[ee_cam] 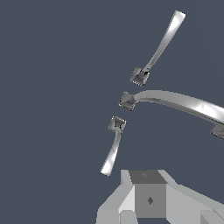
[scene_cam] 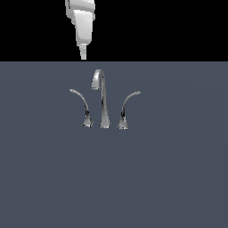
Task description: Turn on the faucet by rotating a designated handle.
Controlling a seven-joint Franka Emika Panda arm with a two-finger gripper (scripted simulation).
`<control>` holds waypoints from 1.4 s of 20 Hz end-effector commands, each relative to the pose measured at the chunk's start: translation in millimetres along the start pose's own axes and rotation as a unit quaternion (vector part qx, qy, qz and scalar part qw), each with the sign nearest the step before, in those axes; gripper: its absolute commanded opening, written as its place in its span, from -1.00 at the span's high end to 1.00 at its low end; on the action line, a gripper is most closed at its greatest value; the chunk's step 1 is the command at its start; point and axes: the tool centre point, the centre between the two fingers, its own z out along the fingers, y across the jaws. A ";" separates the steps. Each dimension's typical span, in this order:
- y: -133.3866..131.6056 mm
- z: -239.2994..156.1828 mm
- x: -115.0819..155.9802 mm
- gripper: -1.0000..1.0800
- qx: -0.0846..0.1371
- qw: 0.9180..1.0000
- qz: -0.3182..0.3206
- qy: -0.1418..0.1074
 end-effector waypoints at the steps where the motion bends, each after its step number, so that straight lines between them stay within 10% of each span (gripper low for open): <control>1: -11.3 17.3 -3.0 1.00 -0.001 1.000 0.030 0.003; 28: -63.7 131.1 -24.6 1.00 0.000 0.979 0.204 0.027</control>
